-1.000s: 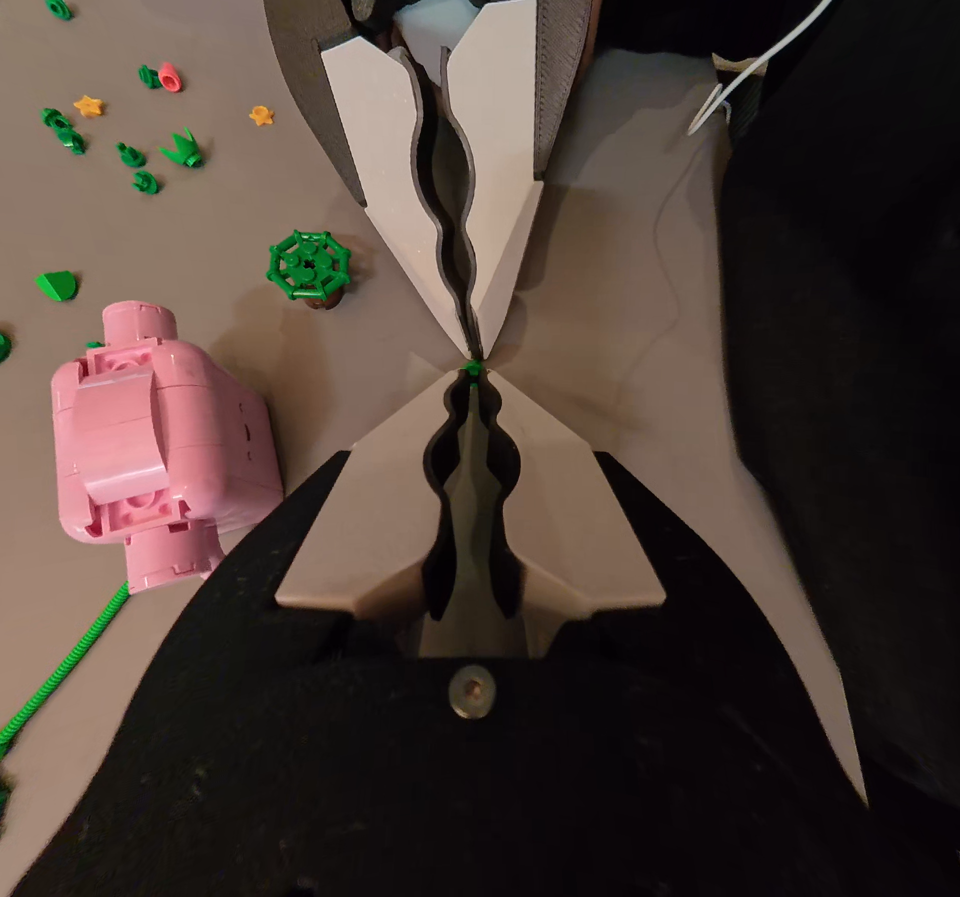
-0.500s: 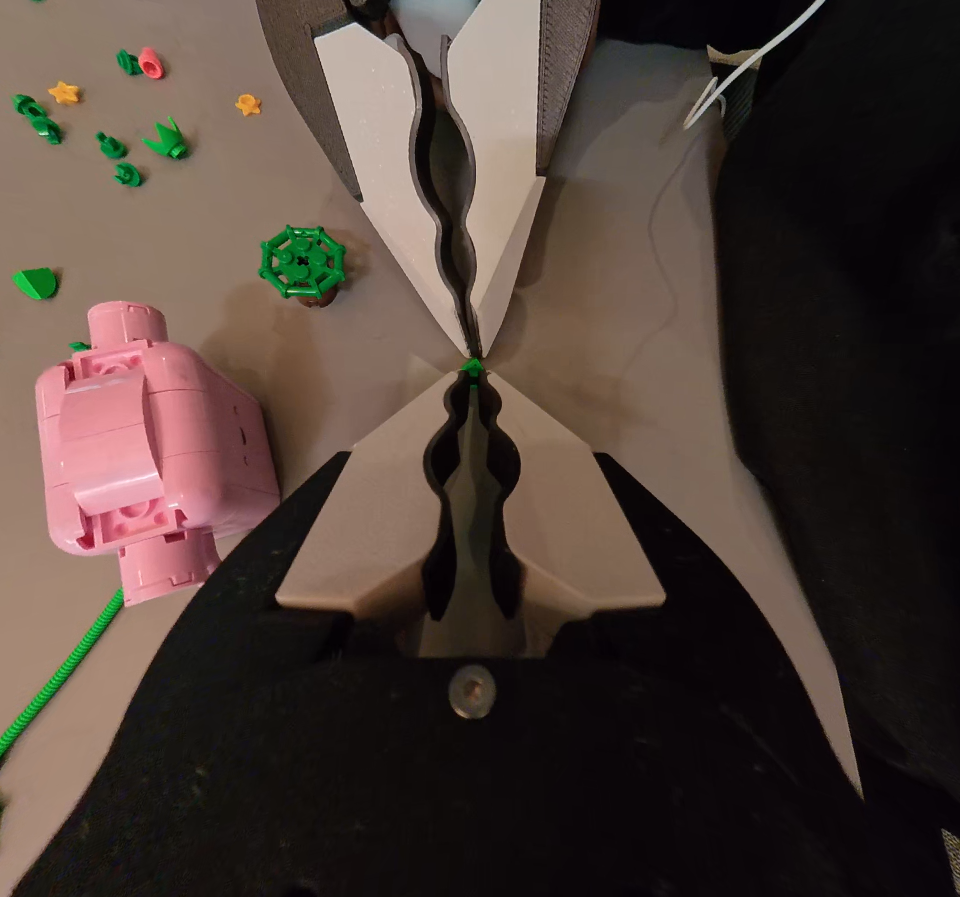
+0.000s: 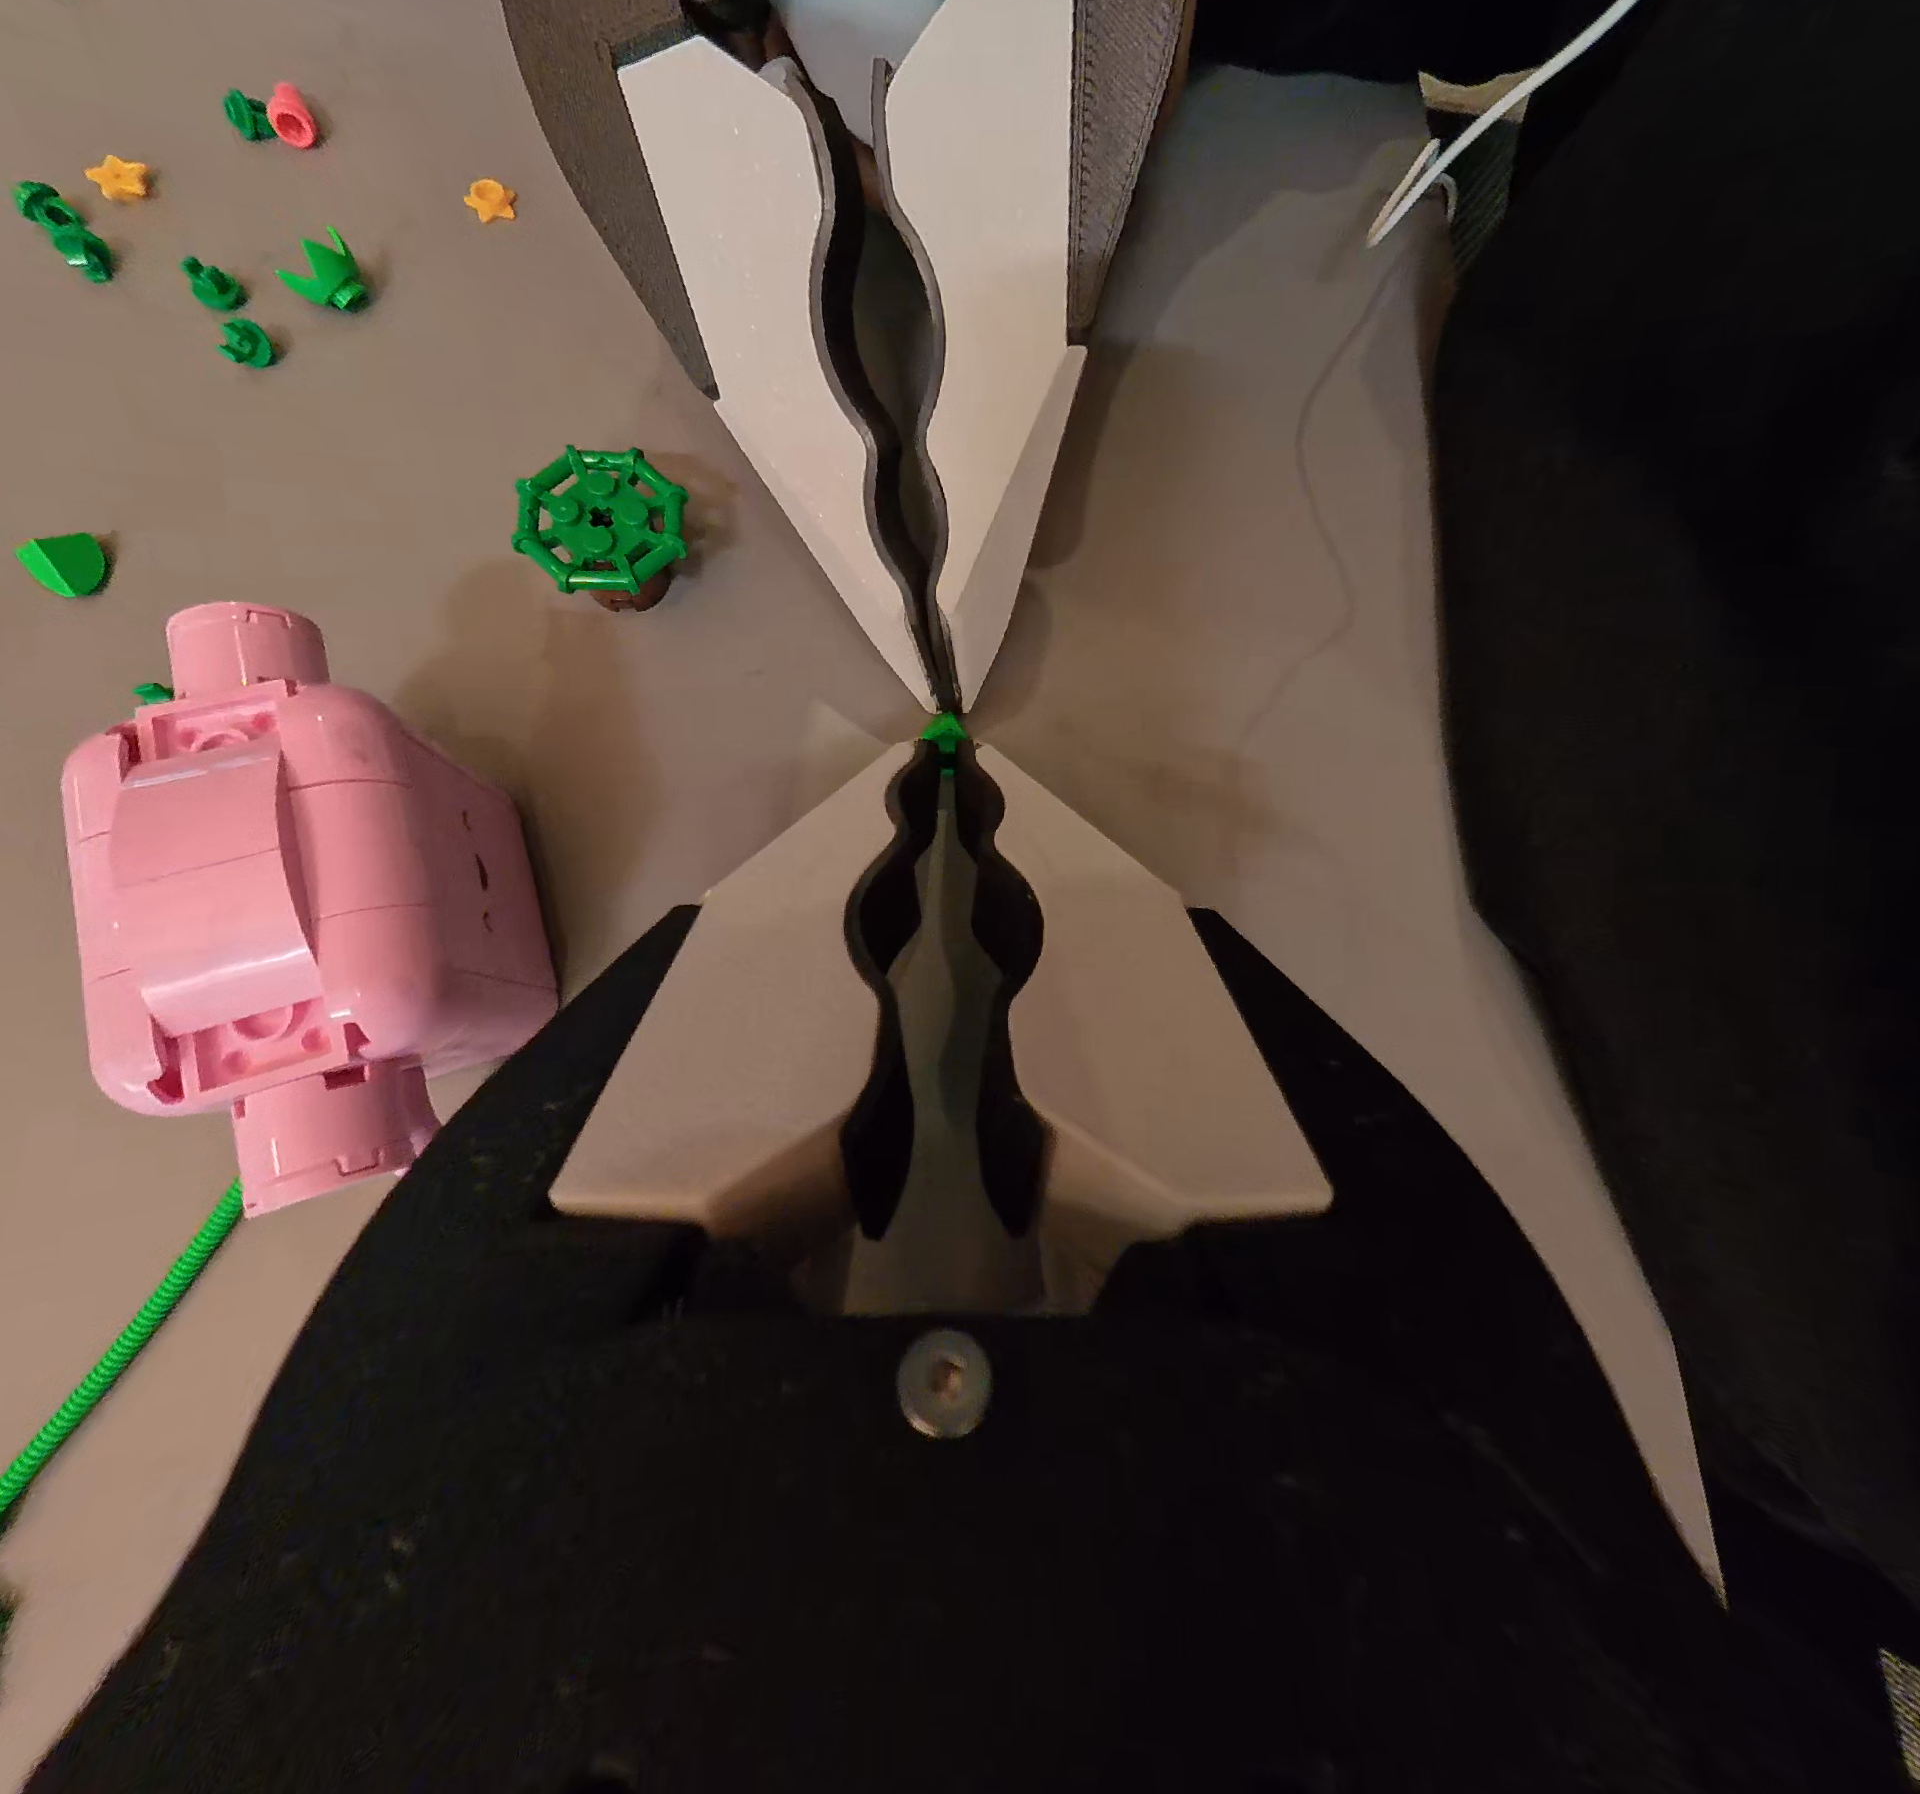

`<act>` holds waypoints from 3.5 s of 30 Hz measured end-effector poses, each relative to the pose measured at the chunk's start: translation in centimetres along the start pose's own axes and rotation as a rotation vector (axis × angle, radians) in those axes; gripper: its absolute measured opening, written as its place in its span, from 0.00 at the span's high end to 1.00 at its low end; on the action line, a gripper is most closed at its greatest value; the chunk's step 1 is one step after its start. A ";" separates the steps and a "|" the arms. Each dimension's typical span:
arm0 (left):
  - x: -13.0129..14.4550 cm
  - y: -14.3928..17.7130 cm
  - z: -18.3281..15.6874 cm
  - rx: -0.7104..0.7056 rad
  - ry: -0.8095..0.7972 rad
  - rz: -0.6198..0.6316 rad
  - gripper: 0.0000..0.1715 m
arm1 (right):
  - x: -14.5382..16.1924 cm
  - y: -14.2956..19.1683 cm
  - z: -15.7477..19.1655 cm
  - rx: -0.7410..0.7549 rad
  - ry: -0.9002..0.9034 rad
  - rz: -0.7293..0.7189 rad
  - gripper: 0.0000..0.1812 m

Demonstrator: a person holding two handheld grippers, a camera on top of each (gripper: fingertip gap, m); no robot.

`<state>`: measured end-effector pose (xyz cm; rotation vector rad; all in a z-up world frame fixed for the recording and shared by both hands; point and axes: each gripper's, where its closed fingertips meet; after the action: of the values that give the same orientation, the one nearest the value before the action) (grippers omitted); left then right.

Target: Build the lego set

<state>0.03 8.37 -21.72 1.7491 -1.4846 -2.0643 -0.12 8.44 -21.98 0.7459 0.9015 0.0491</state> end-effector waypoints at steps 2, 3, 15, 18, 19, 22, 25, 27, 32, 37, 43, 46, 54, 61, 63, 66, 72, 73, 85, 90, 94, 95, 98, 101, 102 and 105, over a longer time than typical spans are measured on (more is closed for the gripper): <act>0.0 0.0 0.0 0.008 0.000 0.002 1.00 | 0.0 0.0 0.0 0.000 -0.003 -0.001 1.00; 0.0 0.0 0.0 0.012 0.001 0.002 1.00 | 0.0 0.0 0.0 0.001 -0.002 -0.001 1.00; 0.1 -0.1 0.1 0.030 -0.007 0.009 1.00 | 0.0 0.0 -0.1 -0.005 -0.019 -0.006 1.00; 0.1 -0.1 0.0 0.041 -0.002 0.011 1.00 | -0.1 0.0 0.0 -0.011 -0.024 -0.006 1.00; 0.1 -0.1 0.0 0.041 -0.006 0.012 1.00 | -0.1 0.0 0.0 -0.012 -0.024 -0.006 1.00; 0.1 -0.1 0.0 0.040 -0.008 0.012 1.00 | -0.1 -0.1 0.0 -0.007 -0.019 -0.005 1.00; 0.1 -0.1 0.0 0.025 -0.023 0.011 1.00 | -0.1 -0.1 0.0 0.000 -0.013 -0.004 1.00; 0.1 -0.1 0.0 0.025 -0.022 0.009 1.00 | -0.1 -0.1 0.0 0.001 -0.005 -0.004 1.00; -0.5 0.4 0.1 -0.006 -0.018 -0.044 1.00 | -1.6 1.0 0.4 0.013 0.109 -0.086 0.95; -4.0 4.7 1.8 -0.026 0.097 -0.329 1.00 | -5.6 5.0 0.0 0.170 0.275 -0.339 0.92; -6.7 7.8 1.9 -0.003 0.139 -0.563 1.00 | -8.5 7.7 2.0 0.125 0.300 -0.592 0.92; -7.5 7.6 1.2 0.006 0.139 -0.602 1.00 | -8.7 7.6 2.5 0.117 0.327 -0.607 0.92; -7.9 8.0 1.8 -0.001 0.207 -0.646 1.00 | -8.7 7.4 2.4 0.183 0.365 -0.587 0.91; -8.0 8.2 1.6 0.034 0.219 -0.668 1.00 | -8.7 7.4 1.6 0.161 0.297 -0.618 0.89; -7.9 8.1 1.5 0.007 0.187 -0.657 1.00 | -8.8 7.4 1.9 0.108 0.259 -0.640 0.89; -7.7 7.7 1.5 -0.088 0.101 -0.619 1.00 | -9.1 7.4 2.0 0.017 0.164 -0.681 0.89; -7.7 7.4 1.4 -0.204 -0.011 -0.587 1.00 | -9.0 7.2 1.7 -0.148 -0.024 -0.718 0.92; -7.7 7.4 1.4 -0.212 -0.019 -0.583 1.00 | -9.0 7.1 1.8 -0.170 -0.044 -0.717 0.92; -7.9 7.3 1.0 -0.265 -0.094 -0.577 1.00 | -8.9 6.4 2.5 -0.325 -0.161 -0.711 0.96; -7.8 7.3 1.0 -0.274 -0.104 -0.572 1.00 | -8.9 6.5 2.5 -0.324 -0.161 -0.707 0.96; -7.8 7.3 1.0 -0.274 -0.103 -0.571 1.00 | -8.9 6.8 2.4 -0.318 -0.162 -0.718 0.96; -7.8 7.4 1.0 -0.275 -0.103 -0.571 1.00 | -8.9 6.8 2.3 -0.315 -0.159 -0.721 0.96; -7.7 7.3 1.1 -0.273 -0.096 -0.567 1.00 | -9.0 7.2 2.2 -0.275 -0.111 -0.732 0.94; -7.8 7.4 1.1 -0.259 -0.082 -0.575 1.00 | -8.8 7.5 2.1 -0.155 0.042 -0.716 0.94; -7.8 7.5 1.0 -0.251 -0.077 -0.580 1.00 | -8.8 7.5 2.2 -0.110 0.108 -0.704 0.93; -7.9 7.6 0.9 -0.225 -0.061 -0.591 1.00 | -9.0 7.6 2.8 0.009 0.288 -0.690 0.91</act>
<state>-1.69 9.41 -10.91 2.2305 -0.7459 -2.4297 -1.84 9.49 -10.08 0.4077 1.3959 -0.4675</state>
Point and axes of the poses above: each gripper's, where its closed fingertips meet, y back along the fingers, x out of its underside, z = x × y across the jaws, and after that the axes turned 4 degrees about -x, right-handed
